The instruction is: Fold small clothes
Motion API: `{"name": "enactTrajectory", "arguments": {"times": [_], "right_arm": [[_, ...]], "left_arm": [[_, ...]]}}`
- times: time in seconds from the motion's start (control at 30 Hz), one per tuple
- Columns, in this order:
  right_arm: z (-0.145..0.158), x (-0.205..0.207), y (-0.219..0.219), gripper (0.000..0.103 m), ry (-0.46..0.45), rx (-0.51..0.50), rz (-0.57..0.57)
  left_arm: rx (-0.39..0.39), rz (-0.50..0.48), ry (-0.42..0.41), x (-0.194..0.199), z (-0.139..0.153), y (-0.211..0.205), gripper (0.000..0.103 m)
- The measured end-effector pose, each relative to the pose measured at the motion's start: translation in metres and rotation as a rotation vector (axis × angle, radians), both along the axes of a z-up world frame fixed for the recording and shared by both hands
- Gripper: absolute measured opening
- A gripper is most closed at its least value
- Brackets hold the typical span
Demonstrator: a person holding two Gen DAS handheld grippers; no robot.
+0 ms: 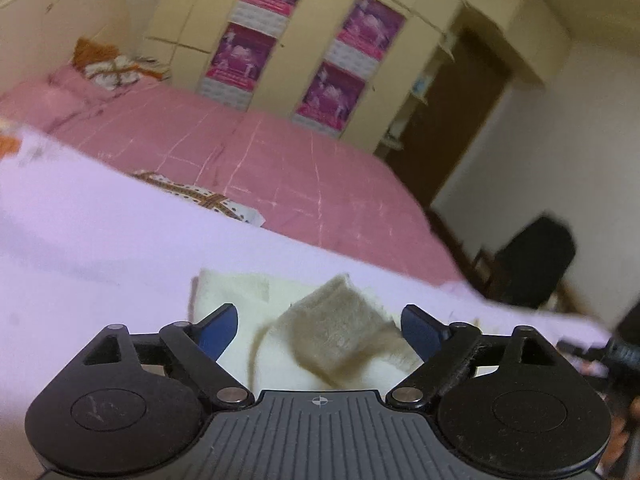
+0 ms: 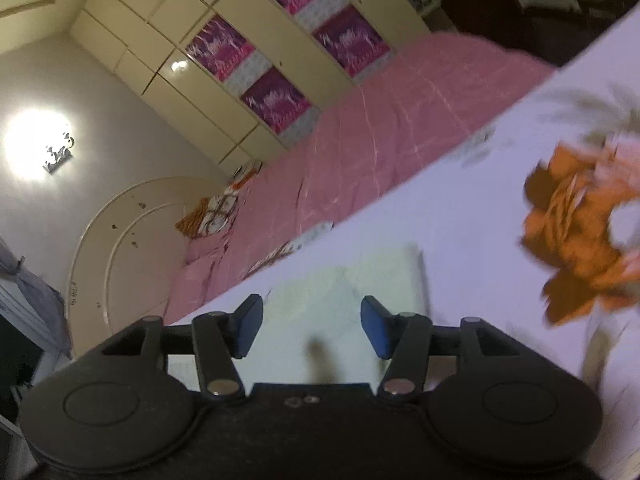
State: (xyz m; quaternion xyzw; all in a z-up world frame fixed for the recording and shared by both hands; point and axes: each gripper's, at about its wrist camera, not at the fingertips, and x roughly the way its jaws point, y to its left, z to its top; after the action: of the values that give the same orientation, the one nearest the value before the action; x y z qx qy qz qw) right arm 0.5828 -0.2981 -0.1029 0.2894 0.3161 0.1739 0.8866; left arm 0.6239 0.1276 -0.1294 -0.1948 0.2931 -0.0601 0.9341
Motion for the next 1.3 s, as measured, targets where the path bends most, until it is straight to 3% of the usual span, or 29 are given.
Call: {"name": "enactTrajectory", "arguments": {"times": [0.1, 0.27, 0.37, 0.43, 0.47, 0.5, 0.6, 0.63, 0.7, 0.73, 0.77, 0.8, 0.97, 1.03, 1.17, 1.2, 1.3], "right_arm": [[0.002, 0.004, 0.007, 0.045, -0.013, -0.111, 0.044], [0.004, 0.004, 0.043, 0.035, -0.028, -0.383, 0.137], [0.005, 0.004, 0.065, 0.024, -0.028, -0.514, 0.151], [0.007, 0.003, 0.074, 0.011, -0.041, -0.538, 0.154], [0.008, 0.001, 0.077, 0.008, -0.045, -0.543, 0.153], [0.008, 0.0, 0.08, 0.006, -0.052, -0.554, 0.153], [0.012, -0.005, 0.079, 0.004, -0.097, -0.579, 0.142], [0.014, -0.006, 0.076, 0.004, -0.121, -0.571, 0.129], [0.023, -0.01, 0.065, 0.004, -0.17, -0.522, 0.09], [0.025, -0.012, 0.062, 0.004, -0.19, -0.512, 0.077], [0.025, -0.01, 0.061, 0.004, -0.197, -0.515, 0.066], [0.023, -0.006, 0.062, 0.004, -0.181, -0.531, 0.062], [0.009, 0.007, 0.059, 0.004, -0.103, -0.539, 0.055], [0.006, 0.007, 0.059, 0.005, -0.097, -0.54, 0.06], [0.002, 0.007, 0.062, 0.005, -0.087, -0.55, 0.064], [0.001, 0.007, 0.064, 0.005, -0.088, -0.556, 0.064], [0.003, 0.002, 0.067, 0.004, -0.112, -0.575, 0.062]], "left_arm": [[0.078, -0.048, 0.056, 0.01, -0.001, -0.005, 0.063], [0.154, -0.096, 0.089, 0.016, 0.006, -0.012, 0.056], [0.125, -0.093, 0.091, 0.019, 0.01, -0.007, 0.042], [0.104, -0.104, 0.087, 0.02, 0.011, -0.007, 0.032], [0.1, -0.113, 0.086, 0.019, 0.011, -0.007, 0.017], [0.094, -0.117, 0.078, 0.017, 0.011, -0.006, 0.012], [0.069, -0.07, -0.004, 0.005, 0.015, 0.001, 0.012], [0.054, -0.053, -0.059, -0.002, 0.017, 0.005, 0.012], [0.079, -0.023, -0.091, -0.009, 0.022, 0.007, 0.016], [0.093, -0.007, -0.087, -0.009, 0.021, 0.007, 0.025], [0.095, 0.015, -0.073, -0.009, 0.019, 0.009, 0.052], [0.093, 0.036, -0.072, -0.01, 0.018, 0.012, 0.072], [0.072, -0.003, -0.083, -0.015, 0.017, 0.021, 0.072], [0.089, -0.035, -0.041, -0.009, 0.013, 0.021, 0.058], [0.137, -0.108, 0.076, 0.008, -0.002, 0.009, 0.009], [0.158, -0.113, 0.064, 0.007, -0.002, 0.005, 0.002], [0.158, -0.068, -0.02, -0.003, 0.006, 0.005, 0.002]]}}
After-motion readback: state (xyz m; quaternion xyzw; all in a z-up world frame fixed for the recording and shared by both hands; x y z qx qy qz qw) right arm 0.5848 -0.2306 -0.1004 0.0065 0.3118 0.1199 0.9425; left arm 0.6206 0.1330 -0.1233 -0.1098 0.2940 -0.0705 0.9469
